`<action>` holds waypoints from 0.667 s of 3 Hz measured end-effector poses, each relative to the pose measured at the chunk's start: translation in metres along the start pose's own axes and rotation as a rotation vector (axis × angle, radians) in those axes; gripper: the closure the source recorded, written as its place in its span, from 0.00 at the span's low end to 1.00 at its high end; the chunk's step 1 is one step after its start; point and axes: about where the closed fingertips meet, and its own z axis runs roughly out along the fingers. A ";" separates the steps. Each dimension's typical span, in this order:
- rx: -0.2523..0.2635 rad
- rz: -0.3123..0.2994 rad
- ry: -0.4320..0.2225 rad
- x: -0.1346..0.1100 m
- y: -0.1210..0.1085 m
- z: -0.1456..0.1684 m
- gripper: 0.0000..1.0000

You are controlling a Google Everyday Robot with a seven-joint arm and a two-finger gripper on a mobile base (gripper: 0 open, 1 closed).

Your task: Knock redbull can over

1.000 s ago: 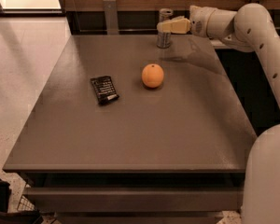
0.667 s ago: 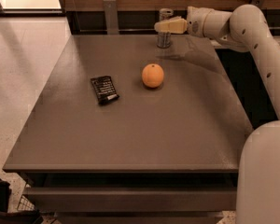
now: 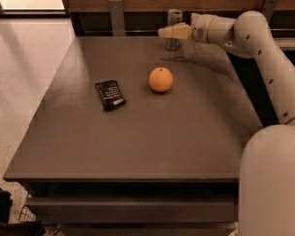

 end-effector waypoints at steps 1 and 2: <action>-0.026 0.012 -0.012 0.006 0.003 0.010 0.25; -0.029 0.012 -0.010 0.007 0.005 0.013 0.47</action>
Offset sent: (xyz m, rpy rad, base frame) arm 0.0033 0.0069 -0.0062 0.0162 0.0019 0.0193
